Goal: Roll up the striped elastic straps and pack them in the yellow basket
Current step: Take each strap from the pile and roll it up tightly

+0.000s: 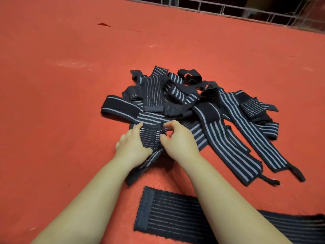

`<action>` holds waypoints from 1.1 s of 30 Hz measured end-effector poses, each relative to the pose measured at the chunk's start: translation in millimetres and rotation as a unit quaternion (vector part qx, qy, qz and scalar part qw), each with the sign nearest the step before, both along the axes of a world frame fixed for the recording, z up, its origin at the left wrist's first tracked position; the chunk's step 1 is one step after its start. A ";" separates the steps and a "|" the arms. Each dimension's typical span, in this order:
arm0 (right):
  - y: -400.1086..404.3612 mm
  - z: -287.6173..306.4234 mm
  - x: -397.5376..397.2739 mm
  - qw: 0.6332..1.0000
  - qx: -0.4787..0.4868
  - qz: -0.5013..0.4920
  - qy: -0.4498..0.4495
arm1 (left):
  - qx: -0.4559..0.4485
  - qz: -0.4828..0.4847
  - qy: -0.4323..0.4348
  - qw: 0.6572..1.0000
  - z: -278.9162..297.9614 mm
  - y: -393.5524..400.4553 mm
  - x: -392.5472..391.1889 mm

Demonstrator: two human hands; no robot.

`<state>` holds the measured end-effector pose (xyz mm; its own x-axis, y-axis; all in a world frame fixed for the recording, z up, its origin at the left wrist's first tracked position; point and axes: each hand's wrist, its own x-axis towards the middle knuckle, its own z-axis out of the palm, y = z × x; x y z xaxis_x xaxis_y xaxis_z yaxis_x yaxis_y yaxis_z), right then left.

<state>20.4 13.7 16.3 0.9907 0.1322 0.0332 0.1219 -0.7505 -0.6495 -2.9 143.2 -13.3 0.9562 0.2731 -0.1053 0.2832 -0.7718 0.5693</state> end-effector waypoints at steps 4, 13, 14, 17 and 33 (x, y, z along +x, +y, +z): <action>6.5 -7.3 2.8 0.996 0.056 -0.027 0.062 | -0.050 0.058 -0.081 0.994 -6.6 7.1 4.3; 12.9 11.5 -12.7 0.973 0.227 -0.006 -0.025 | -0.481 0.002 -0.219 0.849 37.9 13.4 -21.6; 12.0 20.5 -17.1 0.962 0.270 -0.008 -0.038 | -0.490 -0.013 -0.232 0.840 49.2 11.9 -25.6; 1.7 46.7 -35.0 0.928 0.367 -0.016 -0.059 | -0.533 -0.051 -0.250 0.807 79.9 1.8 -40.5; -163.6 18.8 -129.4 0.793 0.515 -0.321 -0.063 | -0.521 -0.005 -0.066 0.851 35.2 -91.7 -113.8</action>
<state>-109.0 -149.9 35.2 0.8235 -0.5584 -0.0999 0.0422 0.2359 -0.9709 -116.6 51.5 21.9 0.9802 0.0894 -0.1767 0.1597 0.1706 0.9723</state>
